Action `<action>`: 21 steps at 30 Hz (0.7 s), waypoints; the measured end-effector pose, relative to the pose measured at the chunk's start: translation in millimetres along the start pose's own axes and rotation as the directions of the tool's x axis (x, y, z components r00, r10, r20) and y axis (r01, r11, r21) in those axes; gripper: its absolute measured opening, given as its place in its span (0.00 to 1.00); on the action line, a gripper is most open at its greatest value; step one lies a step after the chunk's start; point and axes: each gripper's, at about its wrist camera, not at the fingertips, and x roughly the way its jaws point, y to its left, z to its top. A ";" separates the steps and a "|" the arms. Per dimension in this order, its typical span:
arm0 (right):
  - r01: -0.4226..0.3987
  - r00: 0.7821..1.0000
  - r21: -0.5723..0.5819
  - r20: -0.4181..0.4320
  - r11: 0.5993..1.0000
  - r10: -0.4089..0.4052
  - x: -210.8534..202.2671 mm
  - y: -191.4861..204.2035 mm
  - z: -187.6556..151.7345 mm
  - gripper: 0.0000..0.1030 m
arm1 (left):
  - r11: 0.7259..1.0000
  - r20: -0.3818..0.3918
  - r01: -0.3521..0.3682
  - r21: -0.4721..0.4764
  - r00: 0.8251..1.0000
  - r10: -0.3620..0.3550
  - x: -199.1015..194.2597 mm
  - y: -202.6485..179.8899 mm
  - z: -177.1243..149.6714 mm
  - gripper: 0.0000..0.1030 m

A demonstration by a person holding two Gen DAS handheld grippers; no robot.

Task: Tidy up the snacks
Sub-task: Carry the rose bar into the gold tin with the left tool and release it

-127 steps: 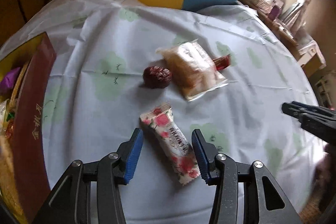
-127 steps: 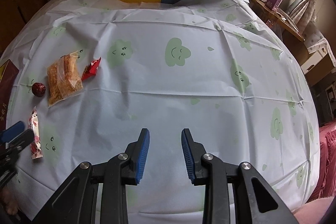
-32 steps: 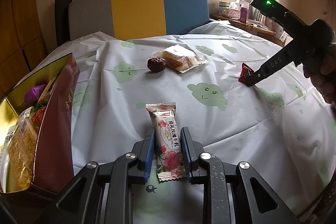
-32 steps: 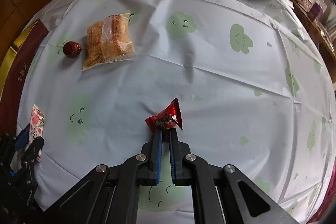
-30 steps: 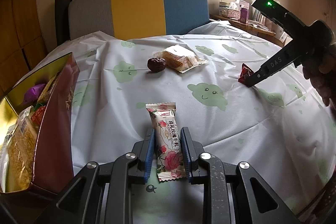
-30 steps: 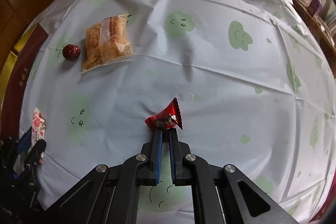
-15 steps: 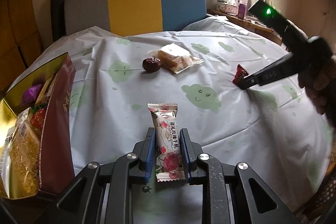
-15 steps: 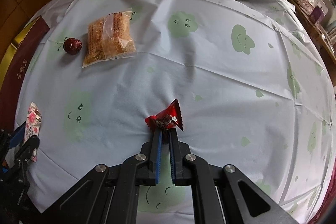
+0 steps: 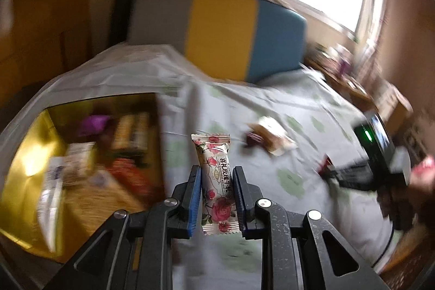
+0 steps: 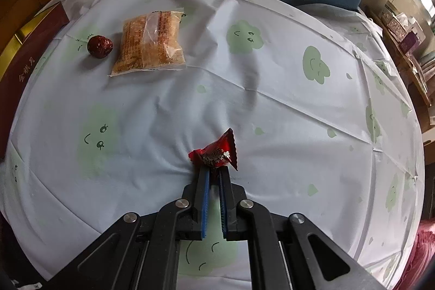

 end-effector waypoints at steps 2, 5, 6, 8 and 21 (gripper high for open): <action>0.005 1.000 -0.009 0.001 1.000 -0.005 -0.8 0.0 0.3 0.06 | 0.997 0.013 -0.048 -0.065 0.999 0.049 -7.4 27.0 9.1 0.22; 0.021 1.000 -0.031 0.006 0.999 -0.020 -1.6 1.5 0.7 0.06 | 0.980 0.026 -0.124 -0.157 0.991 0.130 -17.8 66.7 18.1 0.22; 0.027 1.000 -0.039 0.007 0.999 -0.027 -1.9 2.5 0.6 0.06 | 0.971 0.029 -0.151 -0.185 0.987 0.158 -21.6 80.4 19.3 0.22; 0.032 0.999 -0.045 0.008 0.998 -0.031 -1.0 4.2 0.7 0.06 | 0.954 0.025 -0.190 -0.231 0.979 0.201 -29.0 104.0 17.9 0.22; 0.034 0.999 -0.049 0.008 0.998 -0.033 -0.7 2.1 1.5 0.06 | 0.872 -0.083 -0.359 -0.334 0.932 0.352 -32.0 179.3 4.2 0.22</action>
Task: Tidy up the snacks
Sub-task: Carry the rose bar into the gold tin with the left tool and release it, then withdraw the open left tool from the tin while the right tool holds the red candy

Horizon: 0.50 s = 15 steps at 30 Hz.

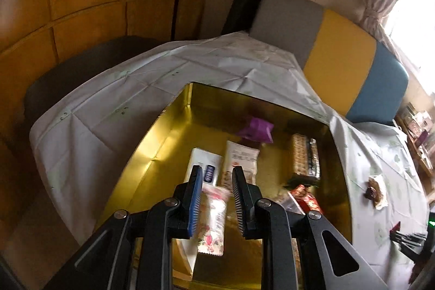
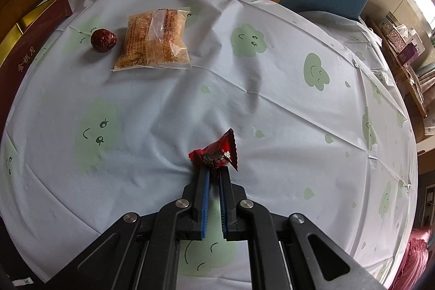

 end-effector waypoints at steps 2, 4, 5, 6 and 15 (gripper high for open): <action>0.002 1.000 -0.003 0.000 1.000 -0.002 0.1 2.1 -0.4 0.06 | 1.000 -0.010 0.006 -0.025 1.000 -0.006 0.8 4.1 -0.4 0.22; 0.003 1.000 -0.006 0.000 1.000 -0.003 0.0 3.0 -0.6 0.06 | 0.999 -0.016 -0.004 -0.040 1.000 0.003 3.0 6.4 -0.3 0.25; 0.004 1.000 -0.009 0.000 1.000 -0.004 0.2 3.5 -0.4 0.06 | 0.999 -0.014 -0.007 -0.041 1.000 0.007 3.3 7.8 -1.1 0.30; 0.005 1.000 -0.013 0.000 1.000 -0.005 0.5 4.1 -0.2 0.06 | 0.999 -0.011 -0.009 -0.038 1.000 0.008 3.9 7.9 -2.1 0.34; 0.005 1.000 -0.015 0.001 1.000 -0.005 -0.4 2.7 0.3 0.06 | 0.998 0.000 -0.046 0.040 0.999 0.046 3.8 -1.0 -17.0 0.49</action>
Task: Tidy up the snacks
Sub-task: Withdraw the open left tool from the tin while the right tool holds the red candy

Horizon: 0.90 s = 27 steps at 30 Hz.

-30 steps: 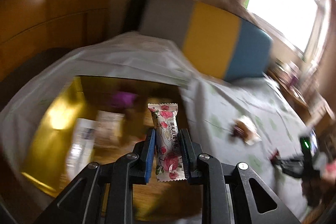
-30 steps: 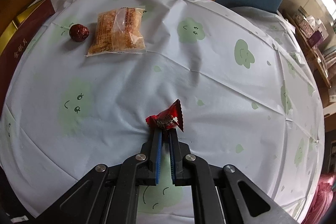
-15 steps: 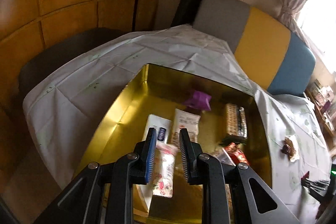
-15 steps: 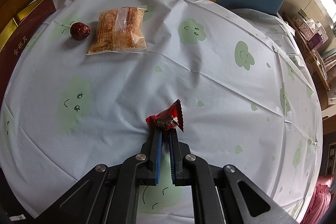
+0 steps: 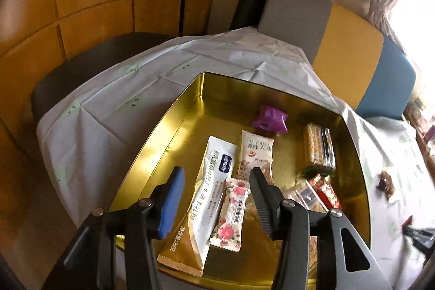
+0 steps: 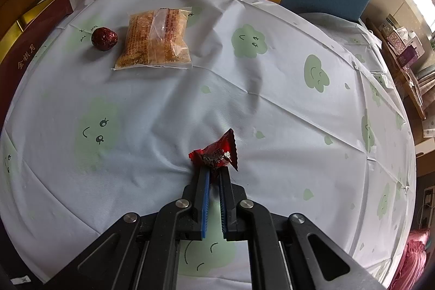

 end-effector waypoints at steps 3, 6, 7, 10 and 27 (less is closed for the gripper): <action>-0.001 1.000 0.000 0.000 1.000 0.001 0.1 1.2 -0.1 0.06 | 0.998 0.024 0.003 0.064 1.000 -0.004 -7.7 -12.5 -6.6 0.49; 0.001 1.000 -0.003 0.001 1.000 -0.001 0.6 0.7 -0.5 0.06 | 0.991 0.027 0.045 0.127 0.998 -0.048 -16.2 -29.2 -14.4 0.49; 0.002 1.000 -0.004 0.001 1.000 -0.002 0.9 0.8 -0.4 0.06 | 0.987 0.029 0.057 0.149 0.998 -0.062 -19.3 -35.2 -16.5 0.49; 0.002 1.000 -0.005 0.001 1.000 -0.002 0.7 0.7 -0.5 0.06 | 0.970 0.036 0.094 0.226 0.994 -0.105 -30.8 -56.4 -24.6 0.49; 0.012 1.000 -0.027 0.003 1.000 -0.011 -0.7 3.2 -0.9 0.06 | 0.849 -0.040 0.299 0.435 0.949 -0.314 -65.6 -144.7 -63.7 0.49</action>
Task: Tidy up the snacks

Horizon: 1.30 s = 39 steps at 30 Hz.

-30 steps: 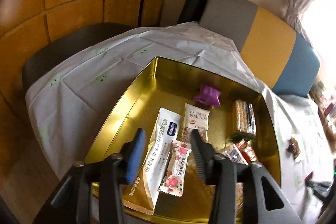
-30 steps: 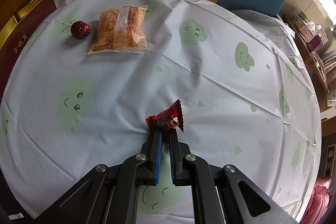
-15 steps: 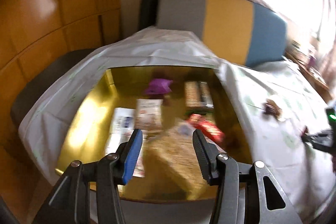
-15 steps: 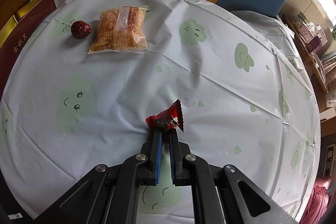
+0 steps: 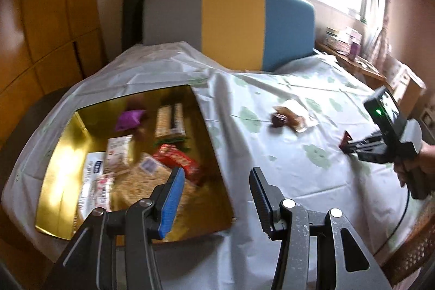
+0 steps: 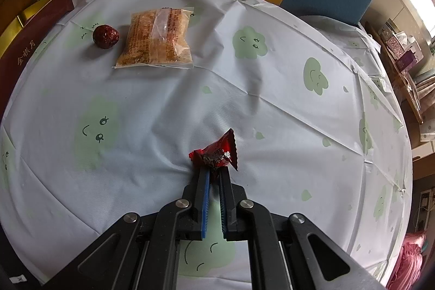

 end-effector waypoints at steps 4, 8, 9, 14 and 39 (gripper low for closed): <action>0.001 1.000 -0.004 0.000 1.000 -0.001 0.1 0.5 -0.2 0.06 | 0.999 -0.012 0.033 0.033 0.999 -0.033 4.0 -15.4 -3.6 0.49; 0.002 1.000 -0.006 0.000 1.000 -0.002 0.2 1.0 -0.3 0.06 | 0.996 -0.028 0.067 0.062 0.997 -0.066 8.3 -28.1 -8.7 0.49; 0.002 1.000 -0.006 0.000 1.000 -0.002 0.2 0.8 -0.2 0.06 | 0.995 -0.034 0.075 0.069 0.997 -0.072 9.9 -31.5 -10.3 0.49; 0.003 1.000 -0.005 0.000 1.000 -0.003 0.5 1.6 -0.2 0.06 | 0.989 -0.066 0.111 0.097 0.992 -0.105 16.8 -44.6 -18.6 0.49; -0.012 1.000 0.019 -0.001 1.000 0.012 0.8 -2.8 -0.8 0.06 | 0.974 -0.116 0.177 0.142 0.980 -0.161 59.7 -67.1 -69.3 0.49</action>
